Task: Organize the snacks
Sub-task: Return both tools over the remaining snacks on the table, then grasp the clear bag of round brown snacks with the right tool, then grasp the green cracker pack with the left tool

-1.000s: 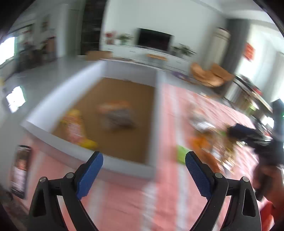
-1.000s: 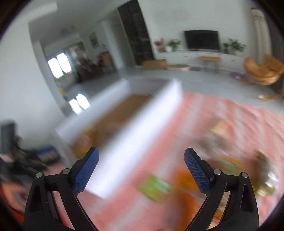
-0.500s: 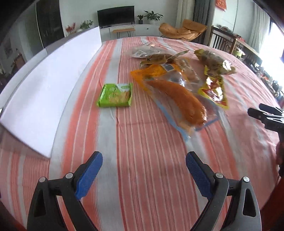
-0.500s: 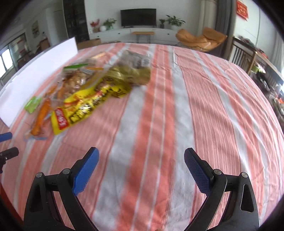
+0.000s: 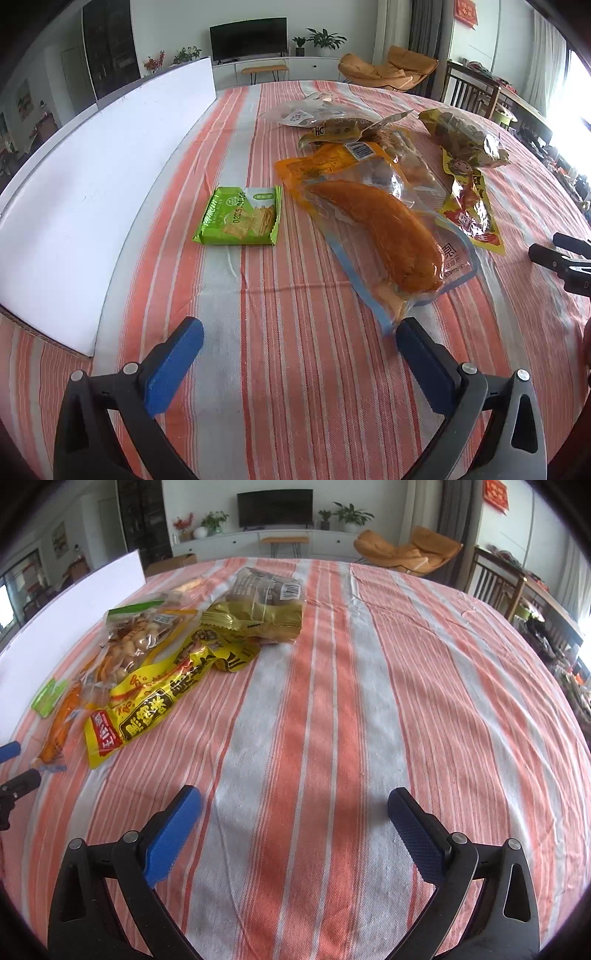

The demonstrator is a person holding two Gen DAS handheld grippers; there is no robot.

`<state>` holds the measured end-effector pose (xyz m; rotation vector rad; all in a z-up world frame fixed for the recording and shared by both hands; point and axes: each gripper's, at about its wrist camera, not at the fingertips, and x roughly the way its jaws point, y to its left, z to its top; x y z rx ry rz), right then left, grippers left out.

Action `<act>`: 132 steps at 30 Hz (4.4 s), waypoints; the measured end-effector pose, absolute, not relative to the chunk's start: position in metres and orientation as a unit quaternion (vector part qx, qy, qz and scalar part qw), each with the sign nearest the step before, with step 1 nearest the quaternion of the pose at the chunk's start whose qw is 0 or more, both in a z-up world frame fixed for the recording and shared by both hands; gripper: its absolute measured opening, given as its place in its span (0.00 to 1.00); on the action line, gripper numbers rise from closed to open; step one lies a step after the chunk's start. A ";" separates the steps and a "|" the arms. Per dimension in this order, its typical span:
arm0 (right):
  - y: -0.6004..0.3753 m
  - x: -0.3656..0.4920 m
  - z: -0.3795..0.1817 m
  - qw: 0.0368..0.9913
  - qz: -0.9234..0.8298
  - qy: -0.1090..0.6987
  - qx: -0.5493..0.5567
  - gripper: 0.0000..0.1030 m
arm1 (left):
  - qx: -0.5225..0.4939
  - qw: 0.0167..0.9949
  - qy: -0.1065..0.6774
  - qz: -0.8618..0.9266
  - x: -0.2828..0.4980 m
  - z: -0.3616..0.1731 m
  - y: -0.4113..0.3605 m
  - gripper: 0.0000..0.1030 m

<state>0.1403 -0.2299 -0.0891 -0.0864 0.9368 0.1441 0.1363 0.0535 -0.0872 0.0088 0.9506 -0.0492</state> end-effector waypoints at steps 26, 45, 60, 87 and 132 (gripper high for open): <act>-0.229 0.142 -0.089 0.889 0.068 0.451 -0.041 0.99 | 0.005 0.889 0.457 -0.024 0.137 -0.088 0.054 1.00; -0.246 0.157 -0.046 0.907 0.094 0.409 0.029 0.98 | 0.002 0.889 0.457 -0.025 0.135 -0.087 0.057 1.00; -0.185 0.304 -0.057 0.847 0.099 0.520 -0.058 0.68 | 0.002 0.889 0.457 -0.025 0.135 -0.086 0.056 1.00; -0.249 0.136 -0.088 0.892 0.056 0.448 -0.017 0.96 | 0.003 0.890 0.456 -0.022 0.134 -0.086 0.057 1.00; -0.247 0.135 -0.090 0.891 0.054 0.450 -0.025 0.96 | -0.015 0.889 0.458 0.014 0.236 -0.083 0.110 1.00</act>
